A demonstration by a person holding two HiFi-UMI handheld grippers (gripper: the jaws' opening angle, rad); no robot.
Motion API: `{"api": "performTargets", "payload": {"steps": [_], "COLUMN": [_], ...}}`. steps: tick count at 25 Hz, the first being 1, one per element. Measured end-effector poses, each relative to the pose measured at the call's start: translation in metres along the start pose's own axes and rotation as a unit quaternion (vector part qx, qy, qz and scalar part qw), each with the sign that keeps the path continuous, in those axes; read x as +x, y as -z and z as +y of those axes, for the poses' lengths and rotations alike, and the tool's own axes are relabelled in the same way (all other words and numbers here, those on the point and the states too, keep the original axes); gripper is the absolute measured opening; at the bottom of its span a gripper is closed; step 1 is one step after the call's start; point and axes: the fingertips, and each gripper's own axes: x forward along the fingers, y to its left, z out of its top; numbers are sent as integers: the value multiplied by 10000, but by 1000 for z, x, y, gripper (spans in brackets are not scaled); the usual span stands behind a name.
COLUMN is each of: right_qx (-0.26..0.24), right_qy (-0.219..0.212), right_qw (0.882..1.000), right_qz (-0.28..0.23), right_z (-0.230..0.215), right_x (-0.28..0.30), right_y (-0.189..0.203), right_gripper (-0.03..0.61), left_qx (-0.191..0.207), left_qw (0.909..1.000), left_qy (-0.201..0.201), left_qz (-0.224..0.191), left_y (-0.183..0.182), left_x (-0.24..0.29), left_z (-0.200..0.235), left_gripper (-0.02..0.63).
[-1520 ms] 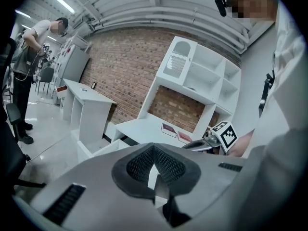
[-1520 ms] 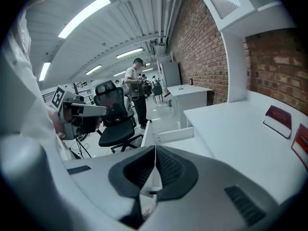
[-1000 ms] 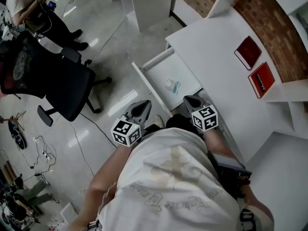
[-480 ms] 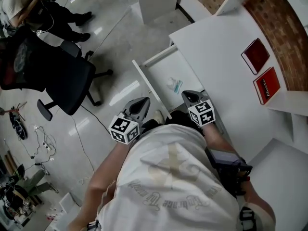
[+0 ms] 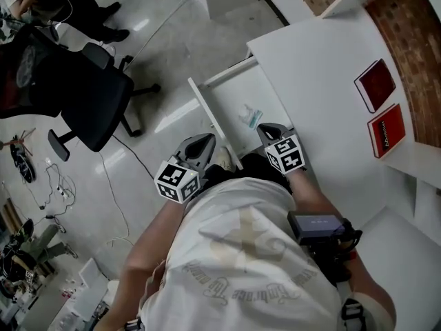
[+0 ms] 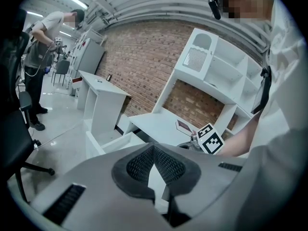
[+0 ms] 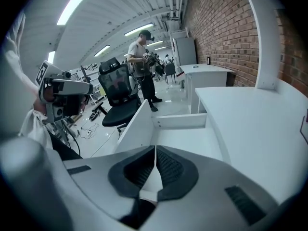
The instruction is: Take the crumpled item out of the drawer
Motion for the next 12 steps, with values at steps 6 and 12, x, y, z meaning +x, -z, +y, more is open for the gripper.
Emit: {"api": "performTargets", "payload": {"steps": [6, 12], "right_qx": [-147, -243], "right_qy": [-20, 106], "right_qw": [9996, 9974], "right_qz": [243, 669], "right_z": [-2, -8], "right_x": [18, 38], "right_y": [5, 15], "right_gripper": [25, 26], "left_qx": [-138, -237], "left_qw": [9999, 9995], "left_qy": [-41, -184], "left_qz": [-16, 37], "left_y": [2, 11], "left_x": [9, 4], "left_z": [-1, 8], "left_gripper": [20, 20]}}
